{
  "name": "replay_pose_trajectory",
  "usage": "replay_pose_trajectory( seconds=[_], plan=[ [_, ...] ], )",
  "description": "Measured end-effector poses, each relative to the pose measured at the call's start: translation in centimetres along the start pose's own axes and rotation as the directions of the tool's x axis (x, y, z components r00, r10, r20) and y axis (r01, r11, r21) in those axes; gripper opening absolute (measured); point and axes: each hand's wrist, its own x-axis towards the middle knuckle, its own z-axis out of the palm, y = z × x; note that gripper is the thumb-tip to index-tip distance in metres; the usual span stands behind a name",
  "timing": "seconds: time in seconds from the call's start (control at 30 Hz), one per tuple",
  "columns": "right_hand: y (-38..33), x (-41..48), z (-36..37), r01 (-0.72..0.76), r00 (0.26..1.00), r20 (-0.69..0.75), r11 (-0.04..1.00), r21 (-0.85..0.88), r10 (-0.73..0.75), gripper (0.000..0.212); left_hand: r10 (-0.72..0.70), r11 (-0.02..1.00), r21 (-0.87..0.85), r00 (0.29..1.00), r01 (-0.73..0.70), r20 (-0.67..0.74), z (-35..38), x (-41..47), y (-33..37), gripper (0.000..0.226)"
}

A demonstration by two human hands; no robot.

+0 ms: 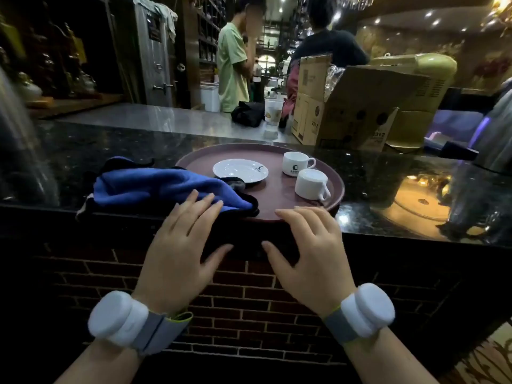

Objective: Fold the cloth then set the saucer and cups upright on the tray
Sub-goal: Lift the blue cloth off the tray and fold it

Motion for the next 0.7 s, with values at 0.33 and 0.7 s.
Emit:
replay_pose_trajectory(
  seconds=[0.33, 0.7],
  plan=[
    [-0.9, 5.8, 1.1, 0.235, 0.935, 0.208, 0.940, 0.249, -0.289, 0.048, -0.129, 0.992, -0.018, 0.982, 0.128, -0.139, -1.9, 2.0, 2.3, 0.031],
    [-1.2, 9.4, 1.2, 0.202, 0.964, 0.070, 0.874, 0.441, -0.258, 0.018, -0.227, 0.955, -0.265, 0.908, 0.136, -0.353, -4.5, 5.7, 1.8, 0.017]
  ],
)
